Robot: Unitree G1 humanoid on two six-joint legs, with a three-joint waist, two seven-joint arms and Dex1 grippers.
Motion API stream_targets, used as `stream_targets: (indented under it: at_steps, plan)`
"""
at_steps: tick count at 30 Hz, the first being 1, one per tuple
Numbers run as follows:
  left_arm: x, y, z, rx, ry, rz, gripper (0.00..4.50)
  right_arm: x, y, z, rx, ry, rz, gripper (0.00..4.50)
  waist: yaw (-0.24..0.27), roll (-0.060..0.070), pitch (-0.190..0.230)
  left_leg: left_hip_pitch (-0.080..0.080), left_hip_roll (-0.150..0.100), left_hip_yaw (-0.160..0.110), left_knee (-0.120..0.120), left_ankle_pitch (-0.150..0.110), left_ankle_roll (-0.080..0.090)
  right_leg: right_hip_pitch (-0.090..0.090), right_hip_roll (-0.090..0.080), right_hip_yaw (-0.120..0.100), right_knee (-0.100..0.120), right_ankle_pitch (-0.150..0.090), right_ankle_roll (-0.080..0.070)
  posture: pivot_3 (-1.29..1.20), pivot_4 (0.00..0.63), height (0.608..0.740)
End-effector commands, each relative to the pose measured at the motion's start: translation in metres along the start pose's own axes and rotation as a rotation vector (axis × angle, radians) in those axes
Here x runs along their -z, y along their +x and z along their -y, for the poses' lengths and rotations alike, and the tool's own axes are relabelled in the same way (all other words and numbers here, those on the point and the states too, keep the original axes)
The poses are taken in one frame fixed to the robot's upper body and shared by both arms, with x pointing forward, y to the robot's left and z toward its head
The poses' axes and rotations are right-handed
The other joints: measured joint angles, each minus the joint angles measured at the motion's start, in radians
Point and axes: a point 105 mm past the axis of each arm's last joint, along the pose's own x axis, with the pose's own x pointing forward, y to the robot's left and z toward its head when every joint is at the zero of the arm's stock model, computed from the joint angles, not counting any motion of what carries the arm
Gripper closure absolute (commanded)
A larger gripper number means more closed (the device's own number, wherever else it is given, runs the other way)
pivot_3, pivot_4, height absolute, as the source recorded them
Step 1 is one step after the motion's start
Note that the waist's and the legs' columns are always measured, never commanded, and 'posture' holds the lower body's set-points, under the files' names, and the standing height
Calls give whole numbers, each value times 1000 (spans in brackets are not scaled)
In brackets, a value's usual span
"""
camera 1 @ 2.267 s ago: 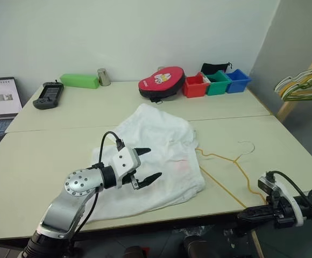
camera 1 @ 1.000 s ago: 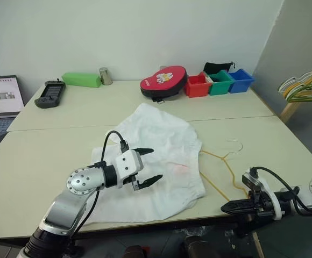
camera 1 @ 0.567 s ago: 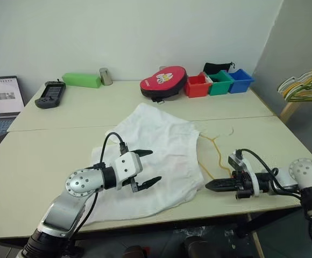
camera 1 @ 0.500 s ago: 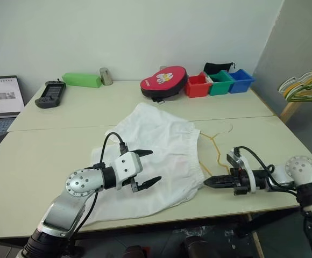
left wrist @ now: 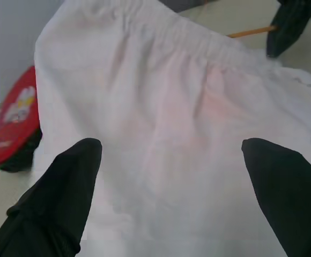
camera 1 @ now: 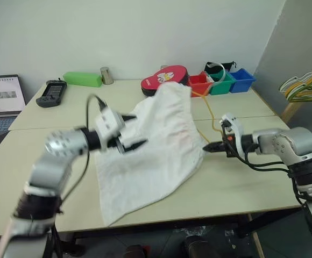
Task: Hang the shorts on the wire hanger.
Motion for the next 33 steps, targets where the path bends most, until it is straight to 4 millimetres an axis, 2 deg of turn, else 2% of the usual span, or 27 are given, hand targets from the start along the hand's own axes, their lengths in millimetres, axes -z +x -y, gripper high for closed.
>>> stream_targets:
  at_steps: [1,3,5,9,13,15,17,21,24,29,33]
  plan:
    - [-29,-5,-33,4,67,52,35,-23,2,9,82,-366,-1,4500,0,0,-1,-1,0,0,0,0,0,0,0,0,-1,0,0,-1,20,740]
    - [-40,-4,-46,26,131,40,35,-30,9,15,139,-472,-3,4500,0,0,-1,-2,0,1,0,0,0,-1,-1,1,-1,-1,2,0,17,740]
    - [-40,-2,-52,56,175,8,35,-33,15,21,184,-514,-10,4500,0,0,-1,-5,-1,1,0,0,0,-3,-1,1,0,-1,1,1,14,740]
    - [-17,5,-42,212,268,-119,35,-54,24,16,226,-571,40,4500,-3,0,-1,-8,-1,2,-1,0,-1,-9,-1,2,4,1,-3,-2,12,740]
    - [-6,15,-41,241,311,-142,35,-63,27,10,239,-662,49,4500,-2,0,-1,-8,0,1,1,0,-1,-11,-1,2,9,0,-5,-26,7,740]
    - [8,22,-33,293,340,-182,35,-73,28,0,245,-682,81,4500,-3,0,-1,-8,-1,1,3,0,-1,-11,-1,2,11,-1,-3,-37,7,740]
    - [13,32,-32,280,358,-179,35,-79,27,-6,263,-720,93,4500,-3,0,-1,-9,-1,1,4,0,0,-11,-1,2,13,-1,-3,-50,7,740]
    - [23,38,-31,293,441,-230,35,-84,24,-9,331,-844,81,4500,-4,0,-1,-13,-1,-1,15,0,0,-13,0,0,18,-2,-1,-64,3,740]
    - [32,39,-29,307,468,-252,497,-91,23,-11,372,-904,89,4500,-10,0,-1,-13,-1,0,17,0,0,-13,0,2,18,-2,0,-68,2,740]
    - [33,41,-30,298,488,-250,1601,-92,25,-13,375,-899,94,4500,-30,0,-1,-13,-1,-1,17,0,0,-12,0,1,20,-1,-1,-74,0,740]
    - [28,44,-37,244,505,-234,1933,-85,27,-14,364,-874,84,4500,-34,0,-1,-13,-1,-2,17,0,0,-13,0,1,19,-1,-1,-73,0,740]
